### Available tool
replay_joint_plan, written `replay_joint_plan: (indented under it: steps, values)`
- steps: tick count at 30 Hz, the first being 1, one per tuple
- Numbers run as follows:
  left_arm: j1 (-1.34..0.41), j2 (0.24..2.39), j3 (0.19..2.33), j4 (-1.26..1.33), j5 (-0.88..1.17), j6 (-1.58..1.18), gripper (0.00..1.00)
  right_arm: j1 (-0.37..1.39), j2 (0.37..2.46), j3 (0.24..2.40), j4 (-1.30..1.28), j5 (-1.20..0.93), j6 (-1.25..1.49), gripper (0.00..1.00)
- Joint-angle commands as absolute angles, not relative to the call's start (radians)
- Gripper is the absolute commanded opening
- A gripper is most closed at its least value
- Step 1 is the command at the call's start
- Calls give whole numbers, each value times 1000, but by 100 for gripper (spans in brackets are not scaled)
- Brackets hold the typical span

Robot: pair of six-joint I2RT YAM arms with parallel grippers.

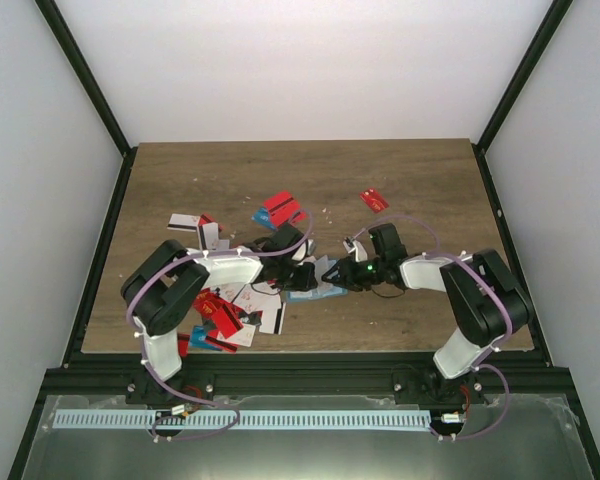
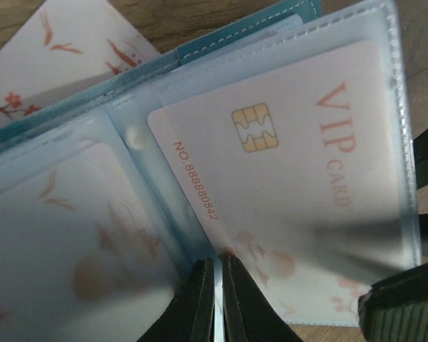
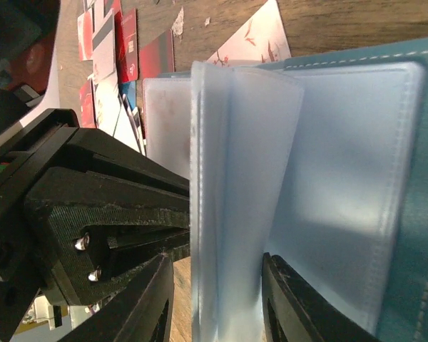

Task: Put the credit cards into the card holder

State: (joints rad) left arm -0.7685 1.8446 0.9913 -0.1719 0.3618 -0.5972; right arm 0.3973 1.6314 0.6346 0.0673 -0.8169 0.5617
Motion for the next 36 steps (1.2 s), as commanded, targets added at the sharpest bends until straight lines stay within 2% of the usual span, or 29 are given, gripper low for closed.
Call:
replay_joint_plan:
  steps: [1,11,24,36]
  values:
    - [-787,1880,1037,-174,370,-575,7,410,1606,663,46,-812,555,36]
    - [-802,1878,1102,-186,387,-568,7,410,1568,670,10,-799,556,36]
    - [-773,1626,959,-342,197,-585,21,488,1616,720,20,-767,603,36]
    - [-704,1320,762,-410,120,-609,37,619,1763,892,37,-743,653,38]
